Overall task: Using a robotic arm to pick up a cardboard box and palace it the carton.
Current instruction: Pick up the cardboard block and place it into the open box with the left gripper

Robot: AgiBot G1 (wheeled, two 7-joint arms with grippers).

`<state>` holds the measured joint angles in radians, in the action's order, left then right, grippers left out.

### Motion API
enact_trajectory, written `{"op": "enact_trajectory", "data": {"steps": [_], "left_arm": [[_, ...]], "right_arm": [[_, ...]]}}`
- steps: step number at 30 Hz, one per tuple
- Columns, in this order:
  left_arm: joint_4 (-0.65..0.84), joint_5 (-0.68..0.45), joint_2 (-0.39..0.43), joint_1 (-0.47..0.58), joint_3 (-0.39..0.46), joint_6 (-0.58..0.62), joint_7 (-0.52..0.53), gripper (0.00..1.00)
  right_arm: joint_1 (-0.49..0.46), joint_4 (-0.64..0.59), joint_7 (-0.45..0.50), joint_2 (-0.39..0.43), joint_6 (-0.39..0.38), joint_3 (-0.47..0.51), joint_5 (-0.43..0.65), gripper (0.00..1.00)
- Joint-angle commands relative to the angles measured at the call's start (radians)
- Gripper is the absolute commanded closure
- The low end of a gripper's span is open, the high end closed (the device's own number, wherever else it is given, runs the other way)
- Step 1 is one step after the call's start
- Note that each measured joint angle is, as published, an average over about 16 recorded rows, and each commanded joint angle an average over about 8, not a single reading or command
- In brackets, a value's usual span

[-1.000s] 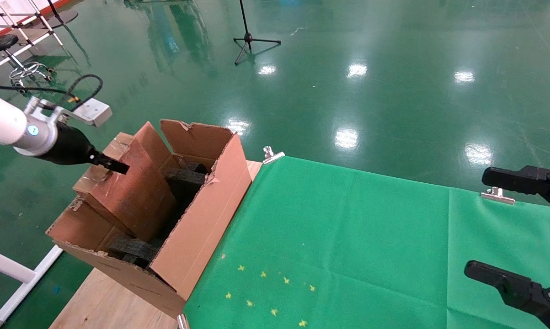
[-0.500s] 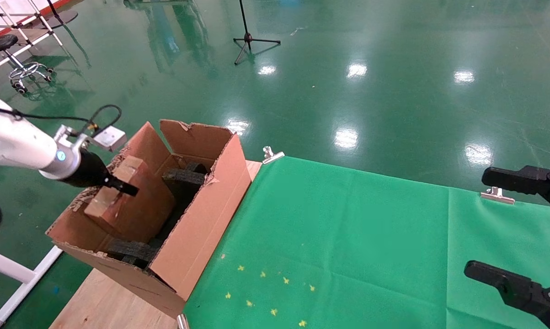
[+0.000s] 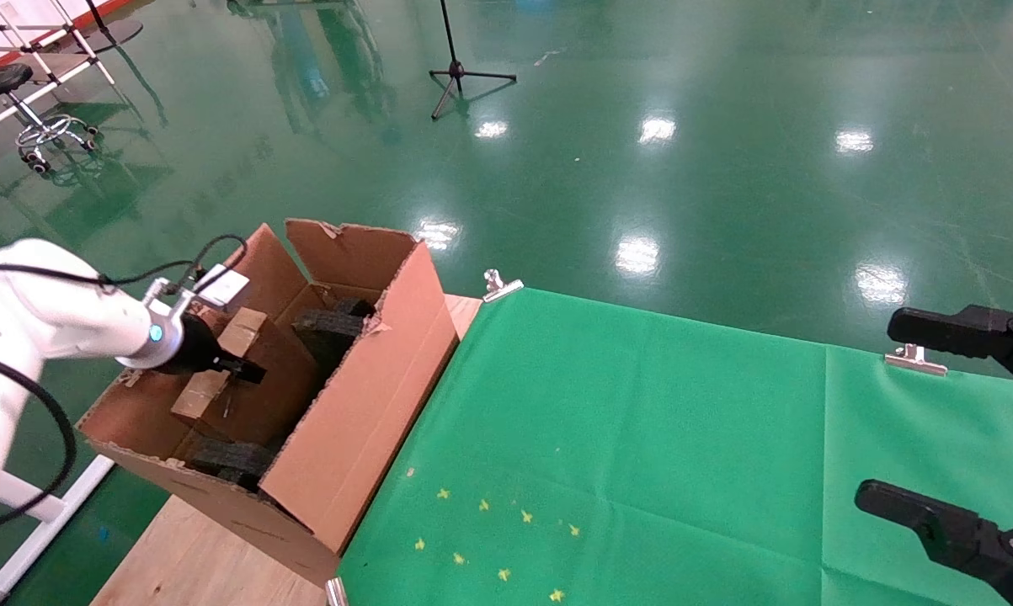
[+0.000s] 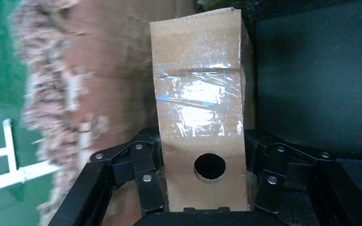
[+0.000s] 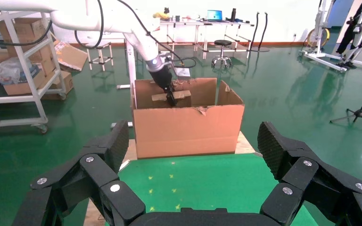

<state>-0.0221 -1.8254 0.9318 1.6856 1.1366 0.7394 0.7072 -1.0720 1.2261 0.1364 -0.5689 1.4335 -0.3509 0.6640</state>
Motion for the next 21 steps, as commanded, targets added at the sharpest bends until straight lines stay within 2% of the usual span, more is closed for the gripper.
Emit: {"op": "enact_trajectory", "data": {"steps": [1, 7, 8, 21], "left_arm": [[0.001, 0.003, 0.007, -0.024, -0.002, -0.030, -0.002, 0.85], [-0.004, 0.017, 0.015, -0.050, -0.012, -0.045, -0.019, 0.10], [-0.003, 0.018, 0.015, -0.052, -0.012, -0.046, -0.020, 0.01], [-0.004, 0.015, 0.013, -0.046, -0.010, -0.041, -0.018, 0.00]], "right_arm": [[0.000, 0.000, 0.000, 0.000, 0.000, 0.000, 0.000, 0.00], [0.000, 0.000, 0.000, 0.000, 0.000, 0.000, 0.000, 0.00], [0.000, 0.000, 0.000, 0.000, 0.000, 0.000, 0.000, 0.00], [0.000, 0.000, 0.000, 0.000, 0.000, 0.000, 0.000, 0.00]]}}
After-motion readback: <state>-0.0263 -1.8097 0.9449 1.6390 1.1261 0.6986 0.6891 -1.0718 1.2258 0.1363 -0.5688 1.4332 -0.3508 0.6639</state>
